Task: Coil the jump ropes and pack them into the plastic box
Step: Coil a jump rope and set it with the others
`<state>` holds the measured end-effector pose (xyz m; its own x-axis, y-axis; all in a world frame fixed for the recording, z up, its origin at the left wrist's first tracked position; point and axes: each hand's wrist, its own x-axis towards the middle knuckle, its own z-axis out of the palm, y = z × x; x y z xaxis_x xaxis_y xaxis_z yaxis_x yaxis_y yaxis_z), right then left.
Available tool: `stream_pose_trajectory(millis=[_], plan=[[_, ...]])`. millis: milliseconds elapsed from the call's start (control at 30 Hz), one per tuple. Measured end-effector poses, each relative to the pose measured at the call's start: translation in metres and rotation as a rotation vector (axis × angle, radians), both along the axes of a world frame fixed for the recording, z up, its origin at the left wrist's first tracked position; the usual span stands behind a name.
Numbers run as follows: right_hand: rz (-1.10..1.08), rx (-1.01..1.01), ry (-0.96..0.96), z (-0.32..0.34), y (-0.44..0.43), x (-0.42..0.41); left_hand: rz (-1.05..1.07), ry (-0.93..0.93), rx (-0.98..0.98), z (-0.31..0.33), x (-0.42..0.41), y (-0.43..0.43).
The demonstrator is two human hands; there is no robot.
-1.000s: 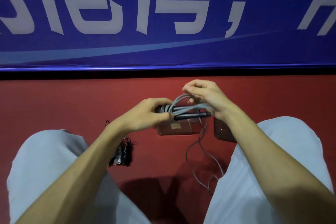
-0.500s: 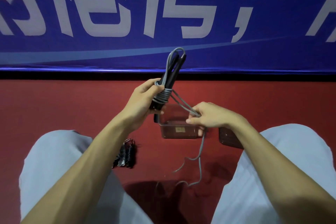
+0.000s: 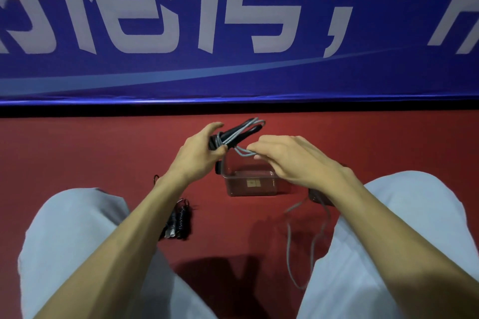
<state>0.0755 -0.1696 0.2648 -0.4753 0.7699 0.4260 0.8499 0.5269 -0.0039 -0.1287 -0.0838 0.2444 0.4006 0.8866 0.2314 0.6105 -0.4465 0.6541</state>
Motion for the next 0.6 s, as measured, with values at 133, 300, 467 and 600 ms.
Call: stream_pose_trajectory(millis=[133, 300, 467, 600], plan=[[0.006, 0.108, 0.053, 0.000, 0.000, 0.000, -0.204, 0.209, 0.034, -0.003, 0.005, -0.002], [-0.228, 0.098, 0.316, -0.005, 0.006, 0.003, -0.398, 0.338, 0.062, -0.007, 0.012, -0.013], [-0.421, -0.137, 0.653, -0.003, 0.016, 0.001, -0.428, 0.301, 0.088, -0.004, 0.015, -0.027], [-0.401, -0.375, 0.884, -0.002, 0.017, 0.005, -0.356, 0.313, 0.168, -0.001, 0.017, -0.033]])
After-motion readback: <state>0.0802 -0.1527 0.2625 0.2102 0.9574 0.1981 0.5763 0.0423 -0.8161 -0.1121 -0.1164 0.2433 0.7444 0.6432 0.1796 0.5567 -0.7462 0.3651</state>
